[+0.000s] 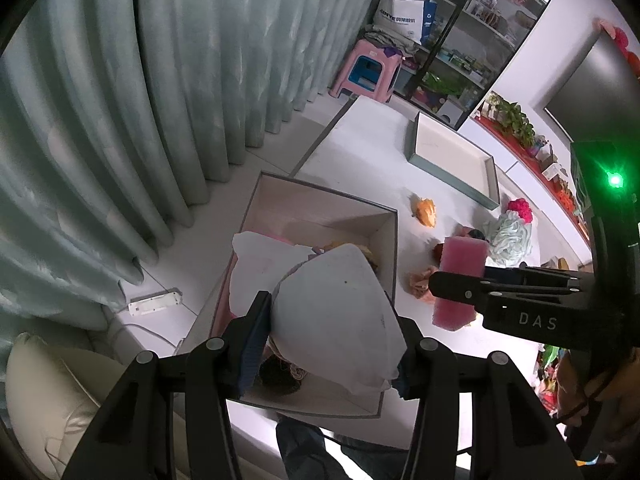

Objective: Organize soft objects
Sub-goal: 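Carry the pink sponge and white cloth item with both tools over the box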

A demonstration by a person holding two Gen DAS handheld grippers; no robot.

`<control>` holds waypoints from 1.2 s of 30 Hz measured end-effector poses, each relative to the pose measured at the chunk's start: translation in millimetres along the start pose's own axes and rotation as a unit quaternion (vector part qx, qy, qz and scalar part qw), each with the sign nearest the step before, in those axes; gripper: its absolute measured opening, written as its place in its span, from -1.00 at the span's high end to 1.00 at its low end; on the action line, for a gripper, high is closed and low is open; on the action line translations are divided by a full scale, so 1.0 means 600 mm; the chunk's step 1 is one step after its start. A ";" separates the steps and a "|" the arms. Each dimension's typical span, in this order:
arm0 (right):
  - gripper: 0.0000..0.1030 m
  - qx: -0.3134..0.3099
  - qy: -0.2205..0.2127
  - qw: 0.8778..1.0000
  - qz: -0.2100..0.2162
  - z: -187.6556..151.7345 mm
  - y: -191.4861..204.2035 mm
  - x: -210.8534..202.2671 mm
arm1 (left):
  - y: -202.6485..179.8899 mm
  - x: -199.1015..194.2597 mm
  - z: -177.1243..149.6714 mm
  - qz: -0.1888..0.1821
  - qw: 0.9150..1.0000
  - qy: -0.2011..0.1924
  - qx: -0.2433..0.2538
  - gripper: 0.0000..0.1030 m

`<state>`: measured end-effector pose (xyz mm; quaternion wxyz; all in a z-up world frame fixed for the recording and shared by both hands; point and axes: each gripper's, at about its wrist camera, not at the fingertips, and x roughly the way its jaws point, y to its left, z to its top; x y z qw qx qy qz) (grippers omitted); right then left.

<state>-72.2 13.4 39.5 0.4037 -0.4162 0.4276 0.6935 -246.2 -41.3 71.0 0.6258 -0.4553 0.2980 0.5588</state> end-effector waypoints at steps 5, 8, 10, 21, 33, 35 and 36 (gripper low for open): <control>0.12 0.002 0.001 1.000 -0.001 0.003 0.002 0.003 | 0.003 0.006 0.001 -0.001 1.000 0.008 0.002 -0.01; 0.12 0.001 0.003 1.000 -0.002 0.004 0.002 0.005 | 0.004 0.022 0.009 0.000 1.000 0.016 0.012 -0.01; 0.12 0.001 0.006 1.000 -0.005 0.005 0.001 0.010 | 0.001 0.033 0.015 0.005 1.000 0.022 0.022 -0.01; 0.12 -0.004 0.021 1.000 -0.013 0.009 0.000 0.033 | -0.010 0.092 0.047 0.023 0.998 0.040 0.045 -0.01; 0.12 0.004 0.033 0.999 -0.022 0.008 -0.008 0.049 | -0.007 0.130 0.069 0.026 0.997 0.053 0.050 -0.01; 0.12 0.003 0.033 0.999 -0.022 0.008 -0.008 0.050 | -0.006 0.132 0.071 0.025 0.997 0.054 0.049 -0.02; 0.12 0.003 0.033 0.999 -0.022 0.008 -0.008 0.050 | -0.006 0.132 0.070 0.026 0.997 0.054 0.050 -0.01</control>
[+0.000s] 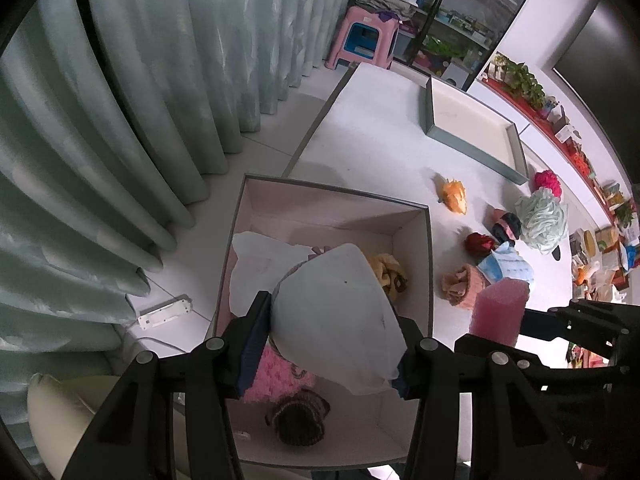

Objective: Organize soft objects
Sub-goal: 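Carry the pink sponge and white cloth item with both tools over the box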

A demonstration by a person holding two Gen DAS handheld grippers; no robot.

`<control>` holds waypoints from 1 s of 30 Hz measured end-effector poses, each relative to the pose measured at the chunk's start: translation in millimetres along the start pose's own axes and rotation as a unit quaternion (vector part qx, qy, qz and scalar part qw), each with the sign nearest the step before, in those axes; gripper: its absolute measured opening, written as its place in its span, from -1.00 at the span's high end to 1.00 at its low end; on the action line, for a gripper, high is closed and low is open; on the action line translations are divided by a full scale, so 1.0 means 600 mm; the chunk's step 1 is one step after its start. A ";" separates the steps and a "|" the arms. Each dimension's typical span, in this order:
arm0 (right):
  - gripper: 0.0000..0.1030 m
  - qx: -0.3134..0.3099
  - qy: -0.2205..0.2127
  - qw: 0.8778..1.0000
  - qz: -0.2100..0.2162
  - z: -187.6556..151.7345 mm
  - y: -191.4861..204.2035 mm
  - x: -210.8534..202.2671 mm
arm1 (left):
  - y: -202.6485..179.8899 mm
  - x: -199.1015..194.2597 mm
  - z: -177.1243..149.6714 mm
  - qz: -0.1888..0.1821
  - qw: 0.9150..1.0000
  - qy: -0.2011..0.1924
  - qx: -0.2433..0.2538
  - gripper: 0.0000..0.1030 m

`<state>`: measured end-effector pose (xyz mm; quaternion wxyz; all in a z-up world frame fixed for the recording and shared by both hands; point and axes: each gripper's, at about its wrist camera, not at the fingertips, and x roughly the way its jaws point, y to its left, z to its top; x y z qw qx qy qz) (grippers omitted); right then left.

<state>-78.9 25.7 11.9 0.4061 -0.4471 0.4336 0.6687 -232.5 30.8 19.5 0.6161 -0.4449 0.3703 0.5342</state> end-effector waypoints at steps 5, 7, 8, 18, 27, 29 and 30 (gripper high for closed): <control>0.12 0.000 0.002 1.000 0.001 0.001 0.001 0.003 | 0.003 0.008 0.005 0.002 1.000 0.003 -0.002 -0.01; 0.12 0.000 0.005 1.000 0.002 0.001 0.002 0.007 | 0.005 0.015 0.009 0.002 1.000 0.006 -0.001 -0.01; 0.12 0.000 0.006 1.000 0.003 0.001 0.002 0.009 | 0.005 0.018 0.011 0.001 1.000 0.008 0.000 -0.01; 0.12 0.015 0.024 1.000 0.010 -0.002 -0.005 0.040 | 0.014 0.052 0.031 -0.002 1.000 0.021 0.002 -0.02; 0.12 0.019 0.037 0.999 0.018 -0.003 0.000 0.069 | 0.008 0.076 0.047 -0.005 1.000 0.029 0.008 -0.01; 0.12 0.020 0.040 0.999 0.021 -0.004 0.002 0.075 | 0.008 0.080 0.050 -0.008 0.999 0.030 0.006 -0.01; 0.12 0.020 0.042 0.999 0.022 -0.005 0.002 0.078 | 0.007 0.084 0.052 -0.006 0.999 0.031 0.006 -0.01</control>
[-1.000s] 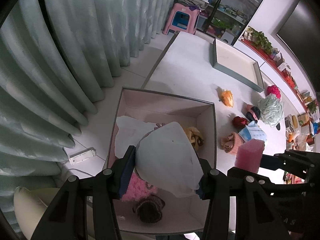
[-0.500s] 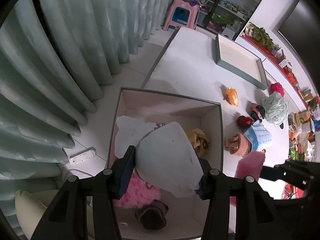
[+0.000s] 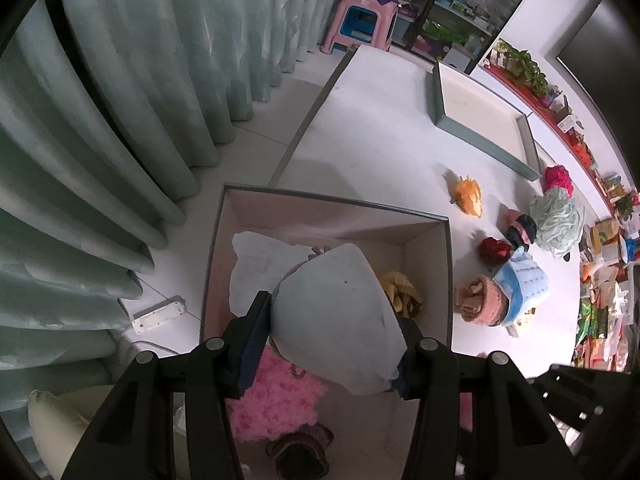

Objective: Organize soft objects
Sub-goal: 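Carry the pink sponge and white cloth item with both tools over the box, then open both tools to drop the sponge and white cloth into the box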

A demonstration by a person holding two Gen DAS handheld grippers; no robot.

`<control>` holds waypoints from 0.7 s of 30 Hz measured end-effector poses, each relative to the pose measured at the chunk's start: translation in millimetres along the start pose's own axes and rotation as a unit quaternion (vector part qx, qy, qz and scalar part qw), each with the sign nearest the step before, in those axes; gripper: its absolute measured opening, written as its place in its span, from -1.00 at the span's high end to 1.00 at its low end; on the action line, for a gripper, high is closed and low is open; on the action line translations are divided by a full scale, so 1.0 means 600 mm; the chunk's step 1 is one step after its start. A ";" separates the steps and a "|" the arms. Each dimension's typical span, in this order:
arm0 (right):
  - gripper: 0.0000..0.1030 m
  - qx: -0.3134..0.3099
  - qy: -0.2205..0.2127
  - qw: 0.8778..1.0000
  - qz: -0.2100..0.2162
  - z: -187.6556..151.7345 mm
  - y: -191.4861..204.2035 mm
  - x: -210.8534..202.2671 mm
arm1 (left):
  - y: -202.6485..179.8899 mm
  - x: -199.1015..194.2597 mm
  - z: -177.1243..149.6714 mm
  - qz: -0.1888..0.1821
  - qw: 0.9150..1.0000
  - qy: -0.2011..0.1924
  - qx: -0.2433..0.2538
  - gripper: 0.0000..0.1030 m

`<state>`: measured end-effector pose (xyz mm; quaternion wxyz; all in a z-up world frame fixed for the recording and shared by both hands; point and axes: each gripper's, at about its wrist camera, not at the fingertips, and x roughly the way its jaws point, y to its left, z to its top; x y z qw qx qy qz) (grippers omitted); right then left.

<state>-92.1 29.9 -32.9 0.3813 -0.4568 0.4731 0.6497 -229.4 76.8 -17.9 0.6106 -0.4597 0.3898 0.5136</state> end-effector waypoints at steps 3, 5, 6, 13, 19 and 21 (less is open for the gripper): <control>0.12 -0.001 0.004 1.000 0.001 0.001 0.003 0.010 | 0.002 0.009 0.006 0.004 1.000 0.003 -0.001 -0.01; 0.12 -0.001 0.006 1.000 0.001 0.001 0.005 0.017 | 0.004 0.016 0.009 0.004 1.000 0.007 -0.002 -0.02; 0.12 -0.001 0.008 1.000 0.002 0.001 0.006 0.021 | 0.005 0.020 0.011 0.005 1.000 0.008 -0.003 -0.02; 0.12 0.006 0.026 1.000 0.014 -0.004 0.009 0.050 | 0.006 0.045 0.015 0.015 1.000 0.022 0.003 -0.02; 0.12 0.011 0.043 0.999 0.017 -0.010 0.006 0.080 | 0.006 0.063 0.015 0.014 0.999 0.033 0.006 -0.02; 0.11 0.015 0.049 0.999 0.018 -0.014 0.005 0.089 | 0.005 0.066 0.014 0.016 0.999 0.033 0.011 -0.02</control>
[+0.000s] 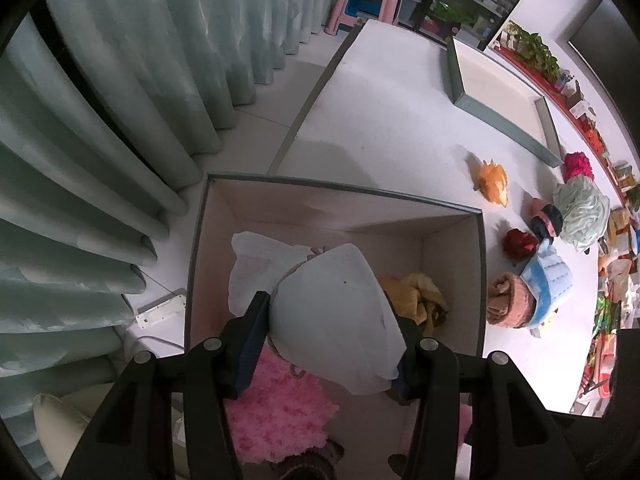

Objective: Organize soft objects
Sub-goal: 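Open both tools to drop the sponge and white cloth into the box, then withdraw both tools from the box toward the table pile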

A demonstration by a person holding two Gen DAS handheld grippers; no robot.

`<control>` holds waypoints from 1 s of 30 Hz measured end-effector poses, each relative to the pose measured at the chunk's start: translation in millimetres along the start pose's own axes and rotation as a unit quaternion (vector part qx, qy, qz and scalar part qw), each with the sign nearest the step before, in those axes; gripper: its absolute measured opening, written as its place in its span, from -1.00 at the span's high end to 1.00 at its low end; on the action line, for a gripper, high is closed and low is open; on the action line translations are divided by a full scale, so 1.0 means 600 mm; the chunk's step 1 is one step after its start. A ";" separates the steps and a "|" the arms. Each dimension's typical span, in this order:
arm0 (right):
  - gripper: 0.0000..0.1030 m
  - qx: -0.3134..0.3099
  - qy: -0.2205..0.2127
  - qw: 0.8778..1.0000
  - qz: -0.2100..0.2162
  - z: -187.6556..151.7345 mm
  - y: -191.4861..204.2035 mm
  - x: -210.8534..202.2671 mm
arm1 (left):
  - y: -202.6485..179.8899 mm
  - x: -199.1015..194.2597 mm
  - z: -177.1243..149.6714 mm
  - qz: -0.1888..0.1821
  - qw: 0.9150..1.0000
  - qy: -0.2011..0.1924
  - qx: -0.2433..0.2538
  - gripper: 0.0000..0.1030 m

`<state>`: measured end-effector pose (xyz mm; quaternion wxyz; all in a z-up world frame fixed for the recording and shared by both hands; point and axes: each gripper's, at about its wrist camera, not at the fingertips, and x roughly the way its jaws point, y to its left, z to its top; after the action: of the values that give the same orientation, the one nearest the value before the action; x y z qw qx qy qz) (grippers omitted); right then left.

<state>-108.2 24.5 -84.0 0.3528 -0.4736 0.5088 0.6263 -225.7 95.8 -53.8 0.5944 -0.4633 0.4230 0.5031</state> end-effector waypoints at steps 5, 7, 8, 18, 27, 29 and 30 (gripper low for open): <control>-0.42 0.016 0.007 1.000 0.006 -0.006 -0.008 0.009 | 0.000 0.005 -0.002 0.005 1.000 0.011 0.004 -0.45; -0.50 0.021 0.002 1.000 0.022 -0.009 -0.011 0.002 | 0.002 0.001 -0.004 0.003 1.000 0.009 0.001 -0.77; -0.54 0.021 -0.003 0.999 0.024 -0.010 -0.011 -0.004 | 0.002 -0.002 -0.004 0.001 1.000 0.006 0.000 -0.87; -0.99 0.036 -0.046 0.998 0.006 -0.034 -0.037 -0.066 | 0.008 -0.055 -0.014 -0.012 1.000 -0.014 -0.018 -0.99; -0.99 0.095 -0.054 0.994 0.003 -0.082 -0.111 -0.083 | -0.036 -0.070 -0.073 -0.014 1.000 0.017 -0.004 -0.99; -0.99 0.116 -0.048 0.992 0.005 -0.103 -0.134 -0.079 | -0.055 -0.072 -0.093 -0.028 0.999 0.032 0.001 -0.99; -0.99 0.125 -0.042 0.991 -0.002 -0.112 -0.145 -0.079 | -0.063 -0.074 -0.100 -0.031 0.999 0.037 0.004 -0.99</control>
<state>2.4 -18.3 -67.8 0.4316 -0.3999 0.5669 0.5766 -196.3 25.9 -18.9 0.5953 -0.4924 0.4324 0.4650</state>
